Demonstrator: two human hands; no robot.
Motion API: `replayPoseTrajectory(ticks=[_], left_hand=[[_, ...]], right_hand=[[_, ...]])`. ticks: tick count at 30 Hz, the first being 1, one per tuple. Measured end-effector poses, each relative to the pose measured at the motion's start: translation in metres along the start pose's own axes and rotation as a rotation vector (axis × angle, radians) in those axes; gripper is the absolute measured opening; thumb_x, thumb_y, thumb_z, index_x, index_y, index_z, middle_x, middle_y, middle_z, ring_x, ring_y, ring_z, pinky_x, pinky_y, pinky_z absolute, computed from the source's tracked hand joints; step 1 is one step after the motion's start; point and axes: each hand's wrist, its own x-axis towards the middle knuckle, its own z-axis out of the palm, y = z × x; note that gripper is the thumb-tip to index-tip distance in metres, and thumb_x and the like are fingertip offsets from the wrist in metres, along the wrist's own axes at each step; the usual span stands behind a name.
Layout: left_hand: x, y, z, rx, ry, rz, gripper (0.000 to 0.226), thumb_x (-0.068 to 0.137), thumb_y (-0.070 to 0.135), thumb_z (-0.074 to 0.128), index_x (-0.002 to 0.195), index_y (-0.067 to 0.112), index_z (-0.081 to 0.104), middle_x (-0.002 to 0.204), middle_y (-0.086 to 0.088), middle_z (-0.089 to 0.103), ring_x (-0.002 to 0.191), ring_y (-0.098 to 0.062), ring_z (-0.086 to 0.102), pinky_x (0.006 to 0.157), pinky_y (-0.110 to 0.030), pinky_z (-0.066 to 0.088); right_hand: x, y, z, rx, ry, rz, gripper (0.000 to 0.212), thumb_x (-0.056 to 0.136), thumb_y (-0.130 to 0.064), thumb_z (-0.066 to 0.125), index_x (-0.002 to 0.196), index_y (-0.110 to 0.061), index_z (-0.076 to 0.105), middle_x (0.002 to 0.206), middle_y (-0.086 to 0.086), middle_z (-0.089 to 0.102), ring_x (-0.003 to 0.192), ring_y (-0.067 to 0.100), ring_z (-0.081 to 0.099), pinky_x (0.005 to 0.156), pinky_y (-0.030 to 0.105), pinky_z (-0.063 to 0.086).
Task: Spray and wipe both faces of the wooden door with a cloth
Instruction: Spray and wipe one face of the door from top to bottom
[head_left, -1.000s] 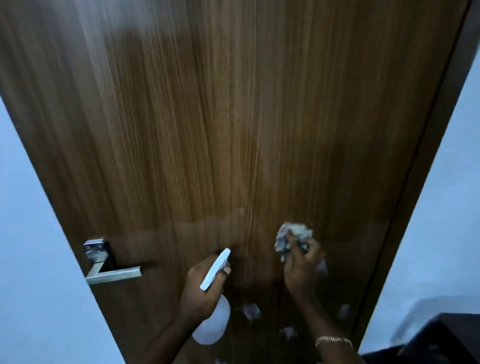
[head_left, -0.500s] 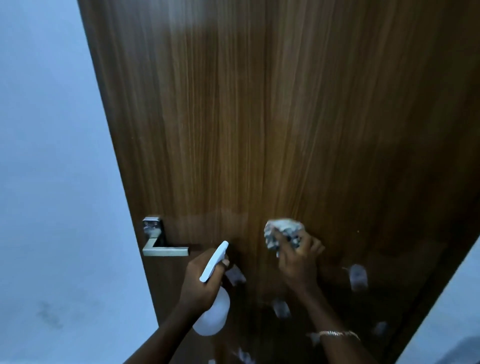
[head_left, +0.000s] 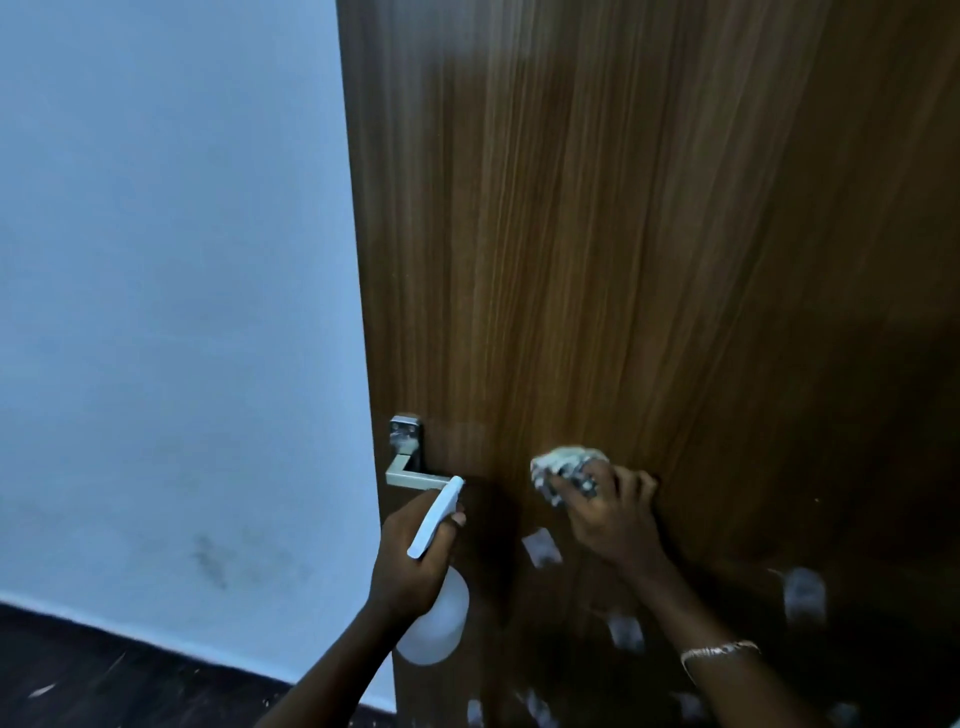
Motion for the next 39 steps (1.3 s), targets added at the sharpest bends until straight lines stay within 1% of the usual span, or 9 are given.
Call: replayPoseTrajectory(ticks=[3,7,9,21,25,29,32,35,39], left_hand=[[-0.003,0.008,-0.012,0.008,0.0,-0.035,0.01,0.094,0.011,0.062,0.097,0.011,0.071,0.08,0.01,0.072,0.07,-0.017,0.071,0.062,-0.02,0.054],[-0.008,0.019,-0.031,0.052,0.023,-0.105,0.022,0.094,0.013,0.06,0.078,0.027,0.058,0.064,0.011,0.057,0.057,-0.017,0.059,0.054,-0.024,0.044],[-0.012,0.023,-0.04,0.066,0.025,-0.136,0.025,0.094,0.014,0.06,0.075,0.03,0.055,0.064,0.007,0.055,0.057,-0.016,0.056,0.054,-0.028,0.041],[-0.016,0.044,-0.067,0.194,-0.029,-0.349,0.013,0.097,0.039,0.059,0.086,0.033,0.061,0.071,0.014,0.061,0.064,-0.013,0.062,0.058,-0.017,0.044],[-0.01,0.039,-0.068,0.226,-0.027,-0.422,0.034,0.094,0.053,0.053,0.093,0.023,0.07,0.077,0.008,0.07,0.067,-0.014,0.068,0.058,-0.023,0.053],[-0.003,0.042,-0.074,0.189,-0.055,-0.409,0.019,0.097,0.043,0.056,0.089,0.028,0.066,0.073,0.009,0.066,0.064,-0.015,0.065,0.057,-0.025,0.05],[0.005,0.047,-0.081,0.192,-0.053,-0.403,0.013,0.098,0.028,0.06,0.086,0.033,0.06,0.069,0.013,0.061,0.062,-0.014,0.062,0.058,-0.018,0.044],[0.012,0.05,-0.09,0.173,-0.027,-0.395,0.016,0.098,0.025,0.058,0.082,0.029,0.059,0.068,0.011,0.058,0.059,-0.017,0.059,0.054,-0.031,0.049],[0.018,0.042,-0.105,0.182,-0.029,-0.416,0.017,0.099,0.029,0.056,0.084,0.024,0.061,0.07,0.005,0.059,0.062,-0.019,0.06,0.054,-0.051,0.053]], right_hand=[[0.073,-0.042,-0.016,0.041,0.125,0.181,0.049,0.094,-0.035,0.049,0.142,-0.043,0.051,0.123,0.011,0.047,0.099,0.034,0.045,0.083,0.049,0.037],[0.11,-0.088,-0.012,0.006,-0.062,-0.335,0.059,0.082,-0.035,0.067,0.139,-0.04,0.053,0.129,0.008,0.048,0.106,0.034,0.046,0.088,0.049,0.035],[0.113,-0.085,-0.017,-0.005,-0.176,-0.443,0.059,0.074,-0.034,0.074,0.131,-0.039,0.06,0.13,0.007,0.054,0.107,0.032,0.047,0.089,0.047,0.033],[0.129,-0.078,-0.039,-0.008,-0.221,-0.379,0.065,0.077,-0.022,0.069,0.139,-0.034,0.055,0.118,0.01,0.055,0.097,0.033,0.046,0.083,0.046,0.036],[0.133,-0.077,-0.043,0.04,-0.256,-0.383,0.073,0.076,-0.02,0.07,0.144,-0.035,0.047,0.117,0.01,0.056,0.094,0.034,0.049,0.082,0.046,0.037],[0.15,-0.091,-0.053,0.129,-0.243,-0.288,0.069,0.082,-0.027,0.064,0.148,-0.036,0.043,0.119,0.011,0.053,0.095,0.032,0.048,0.081,0.044,0.035],[0.179,-0.127,-0.048,0.182,-0.245,-0.331,0.064,0.084,-0.034,0.061,0.146,-0.033,0.046,0.121,0.013,0.053,0.095,0.03,0.047,0.079,0.041,0.034],[0.183,-0.171,-0.037,0.217,-0.411,-0.436,0.048,0.083,-0.033,0.061,0.13,-0.03,0.061,0.123,0.01,0.055,0.096,0.03,0.047,0.078,0.041,0.036],[0.145,-0.171,-0.039,0.375,-0.504,-0.392,0.028,0.089,-0.029,0.057,0.116,-0.027,0.067,0.132,0.008,0.053,0.104,0.032,0.048,0.084,0.043,0.043]])
